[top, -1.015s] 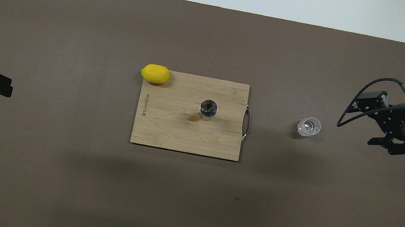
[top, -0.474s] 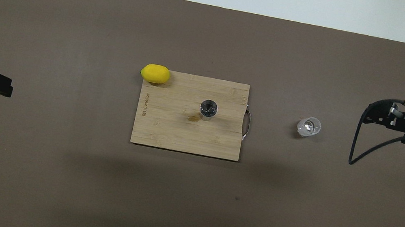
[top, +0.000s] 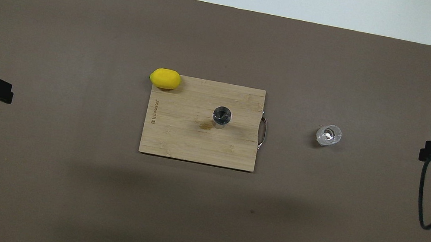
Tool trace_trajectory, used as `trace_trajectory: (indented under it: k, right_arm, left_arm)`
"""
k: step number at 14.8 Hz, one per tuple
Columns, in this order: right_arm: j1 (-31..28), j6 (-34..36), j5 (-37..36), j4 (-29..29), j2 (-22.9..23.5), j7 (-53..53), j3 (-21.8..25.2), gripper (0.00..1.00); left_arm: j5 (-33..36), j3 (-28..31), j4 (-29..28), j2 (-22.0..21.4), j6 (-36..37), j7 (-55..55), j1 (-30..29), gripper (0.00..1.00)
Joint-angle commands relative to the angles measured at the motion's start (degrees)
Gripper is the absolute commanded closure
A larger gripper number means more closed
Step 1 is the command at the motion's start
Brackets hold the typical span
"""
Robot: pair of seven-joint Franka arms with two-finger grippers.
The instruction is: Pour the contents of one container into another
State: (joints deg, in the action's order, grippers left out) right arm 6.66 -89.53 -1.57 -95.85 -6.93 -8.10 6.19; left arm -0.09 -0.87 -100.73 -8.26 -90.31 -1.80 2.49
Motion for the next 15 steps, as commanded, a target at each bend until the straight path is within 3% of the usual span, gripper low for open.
trace_trajectory:
  k: [1, 7, 10, 15]
  right_arm:
    - [1.2, 1.4, -2.6, 1.5, 1.1, 1.5, 0.4, 0.0]
    - [-1.3, 1.9, -2.0, 1.5, 1.1, 4.8, 1.3, 0.0]
    - [-2.0, 5.8, -2.2, 3.6, 1.3, 5.6, 0.9, 0.0]
    - [-2.0, 4.5, -1.8, 2.7, 1.1, 6.0, 1.0, 0.0]
  left_arm:
    - [0.9, -0.1, 0.5, -0.4, 0.5, -0.6, -0.3, 0.0]
    - [0.8, -0.1, 0.6, -0.4, 0.4, -0.7, -0.3, 0.0]
    - [0.8, -0.1, 0.5, -0.4, 0.3, -0.7, -0.3, 0.0]
    - [0.8, -0.1, 0.5, -0.4, 0.3, -0.7, -0.3, 0.0]
